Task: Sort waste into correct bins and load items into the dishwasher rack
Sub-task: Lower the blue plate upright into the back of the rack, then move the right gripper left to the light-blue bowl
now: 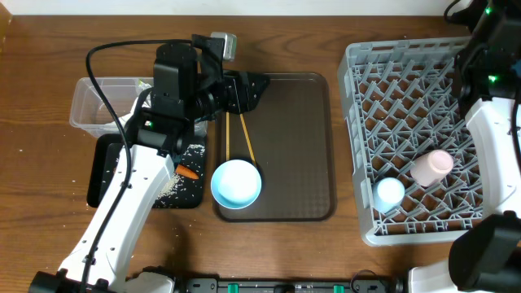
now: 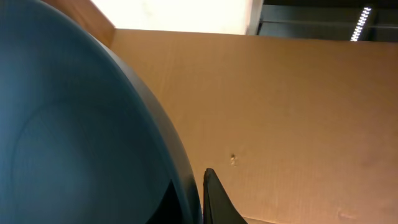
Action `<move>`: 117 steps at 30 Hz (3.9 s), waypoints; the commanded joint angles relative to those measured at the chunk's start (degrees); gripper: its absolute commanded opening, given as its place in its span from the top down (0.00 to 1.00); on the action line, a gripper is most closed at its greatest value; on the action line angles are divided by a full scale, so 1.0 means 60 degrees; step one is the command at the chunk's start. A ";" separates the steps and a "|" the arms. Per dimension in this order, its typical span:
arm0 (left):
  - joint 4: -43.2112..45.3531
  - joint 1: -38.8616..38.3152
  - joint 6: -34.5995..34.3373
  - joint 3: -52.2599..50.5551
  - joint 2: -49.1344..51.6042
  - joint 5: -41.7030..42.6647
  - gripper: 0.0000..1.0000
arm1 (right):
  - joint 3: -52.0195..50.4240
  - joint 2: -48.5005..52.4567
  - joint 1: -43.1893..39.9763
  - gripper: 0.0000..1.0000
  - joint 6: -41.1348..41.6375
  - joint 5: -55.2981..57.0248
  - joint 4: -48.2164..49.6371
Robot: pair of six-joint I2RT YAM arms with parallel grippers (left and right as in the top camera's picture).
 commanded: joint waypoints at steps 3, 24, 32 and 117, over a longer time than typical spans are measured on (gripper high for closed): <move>-0.0193 0.0051 0.0466 0.0051 0.0153 0.0055 0.38 | 0.0080 0.1071 -0.0044 0.99 -0.0357 0.0958 0.1432; -0.0506 0.0051 0.0466 0.0051 0.0171 -0.0623 0.38 | 0.0080 0.2725 0.1253 0.87 -0.1049 0.2222 0.3016; -0.0590 0.0051 0.0466 0.0051 0.0171 -0.0623 0.38 | 0.0080 0.2725 0.2069 0.53 -0.0696 0.2248 0.2371; -0.6364 0.0437 0.0346 -0.0197 0.0022 -0.5442 0.38 | 0.0007 0.1905 0.6889 0.16 1.3012 -1.0837 -0.6725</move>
